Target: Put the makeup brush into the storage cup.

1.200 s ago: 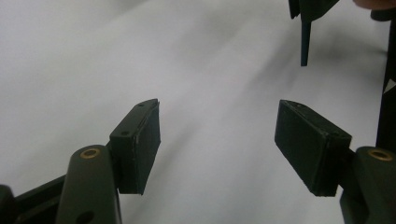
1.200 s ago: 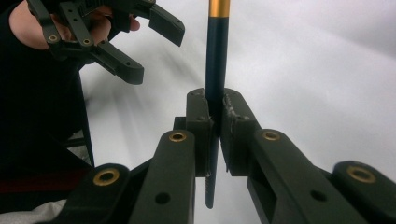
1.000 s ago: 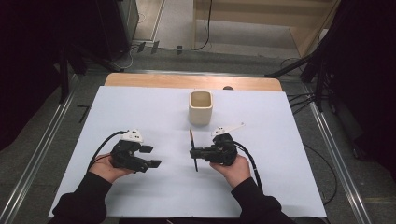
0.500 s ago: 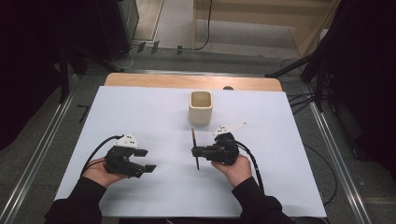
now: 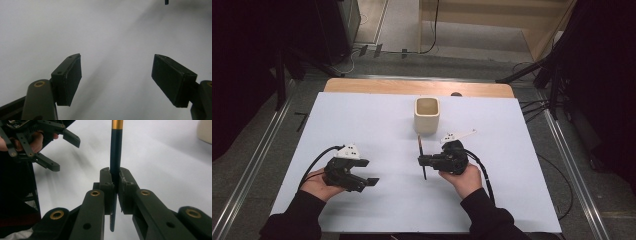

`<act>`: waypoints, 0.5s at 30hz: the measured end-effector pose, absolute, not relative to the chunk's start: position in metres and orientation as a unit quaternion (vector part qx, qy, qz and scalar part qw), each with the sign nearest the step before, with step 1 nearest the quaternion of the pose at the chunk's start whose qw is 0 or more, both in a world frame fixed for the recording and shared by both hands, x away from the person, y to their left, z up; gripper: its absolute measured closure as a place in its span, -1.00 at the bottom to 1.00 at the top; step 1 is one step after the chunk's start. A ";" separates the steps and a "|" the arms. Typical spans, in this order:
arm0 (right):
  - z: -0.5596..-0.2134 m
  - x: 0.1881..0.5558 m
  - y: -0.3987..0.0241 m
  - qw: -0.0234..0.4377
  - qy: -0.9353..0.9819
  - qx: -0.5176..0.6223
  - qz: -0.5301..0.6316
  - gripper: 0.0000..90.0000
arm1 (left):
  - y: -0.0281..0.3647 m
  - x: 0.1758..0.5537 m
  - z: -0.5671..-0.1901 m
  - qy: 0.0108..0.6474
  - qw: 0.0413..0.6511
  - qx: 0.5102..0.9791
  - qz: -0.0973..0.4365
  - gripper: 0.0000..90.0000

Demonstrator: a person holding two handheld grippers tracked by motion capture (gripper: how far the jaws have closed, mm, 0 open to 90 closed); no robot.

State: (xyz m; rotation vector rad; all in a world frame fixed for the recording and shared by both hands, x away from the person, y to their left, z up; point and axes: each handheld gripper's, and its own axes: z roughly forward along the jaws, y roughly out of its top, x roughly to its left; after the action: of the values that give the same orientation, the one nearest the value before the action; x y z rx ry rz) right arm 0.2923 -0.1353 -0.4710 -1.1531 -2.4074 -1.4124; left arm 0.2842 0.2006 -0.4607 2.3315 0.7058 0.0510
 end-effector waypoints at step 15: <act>-0.450 0.309 -0.139 0.039 -0.795 -0.383 -0.468 0.86 | 0.200 0.285 -0.462 0.271 0.341 0.900 0.022 -0.45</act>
State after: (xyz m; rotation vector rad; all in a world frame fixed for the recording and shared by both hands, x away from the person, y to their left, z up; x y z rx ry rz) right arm 0.3088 -0.1390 -0.4498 -1.1729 -2.4381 -1.4356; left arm 0.2846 0.1999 -0.4618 2.3401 0.7051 0.0563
